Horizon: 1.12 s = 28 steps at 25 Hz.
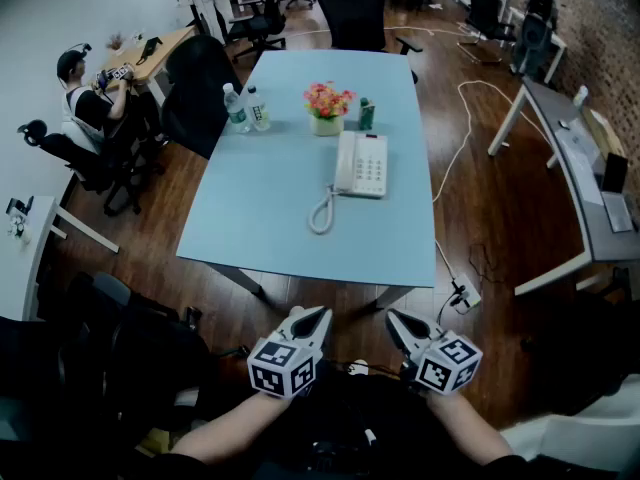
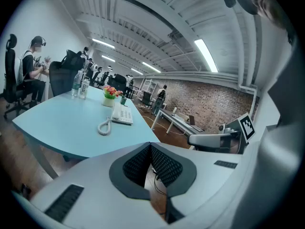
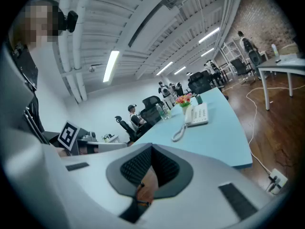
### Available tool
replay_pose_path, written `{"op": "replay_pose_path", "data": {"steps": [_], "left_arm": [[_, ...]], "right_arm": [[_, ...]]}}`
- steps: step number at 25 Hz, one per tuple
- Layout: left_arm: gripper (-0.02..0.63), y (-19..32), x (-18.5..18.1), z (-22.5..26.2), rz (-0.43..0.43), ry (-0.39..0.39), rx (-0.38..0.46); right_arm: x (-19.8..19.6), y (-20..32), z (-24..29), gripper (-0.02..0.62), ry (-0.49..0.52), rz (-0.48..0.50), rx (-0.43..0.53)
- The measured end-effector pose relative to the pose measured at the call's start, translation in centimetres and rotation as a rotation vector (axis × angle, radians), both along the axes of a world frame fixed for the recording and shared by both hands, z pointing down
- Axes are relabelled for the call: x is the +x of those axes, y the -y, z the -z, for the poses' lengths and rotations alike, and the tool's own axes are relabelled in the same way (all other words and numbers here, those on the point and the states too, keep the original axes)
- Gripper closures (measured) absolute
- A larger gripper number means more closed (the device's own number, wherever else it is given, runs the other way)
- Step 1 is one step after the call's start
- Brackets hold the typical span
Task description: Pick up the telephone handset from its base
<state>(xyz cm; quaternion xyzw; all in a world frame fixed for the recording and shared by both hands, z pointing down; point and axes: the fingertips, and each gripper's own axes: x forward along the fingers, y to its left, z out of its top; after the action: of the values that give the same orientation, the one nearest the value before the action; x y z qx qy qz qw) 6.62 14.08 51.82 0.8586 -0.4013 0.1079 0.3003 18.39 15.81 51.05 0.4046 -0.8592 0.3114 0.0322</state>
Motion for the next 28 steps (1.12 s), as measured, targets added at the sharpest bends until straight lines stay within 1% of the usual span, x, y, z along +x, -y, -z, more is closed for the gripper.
{"op": "replay_pose_path", "data": {"steps": [6, 9, 18, 21, 28], "left_arm": [[0.612, 4.3, -2.1, 0.1, 0.015, -0.009, -0.004], [0.612, 7.0, -2.7, 0.4, 0.002, -0.017, -0.002], [0.612, 17.6, -5.8, 1.9, -0.027, -0.046, 0.05], [0.612, 20.7, -7.3, 1.9, -0.037, -0.048, 0.053], [0.612, 26.6, -10.7, 1.1, -0.052, -0.055, 0.028]], "right_arm": [[-1.6, 3.6, 0.2, 0.583, -0.015, -0.007, -0.003], [-2.4, 5.9, 0.6, 0.583, -0.022, -0.018, -0.003], [-5.1, 14.4, 1.2, 0.583, -0.086, -0.043, 0.007], [-6.1, 17.4, 1.3, 0.583, -0.106, -0.066, 0.003], [-7.8, 23.6, 1.6, 0.583, -0.155, -0.144, -0.004]]}}
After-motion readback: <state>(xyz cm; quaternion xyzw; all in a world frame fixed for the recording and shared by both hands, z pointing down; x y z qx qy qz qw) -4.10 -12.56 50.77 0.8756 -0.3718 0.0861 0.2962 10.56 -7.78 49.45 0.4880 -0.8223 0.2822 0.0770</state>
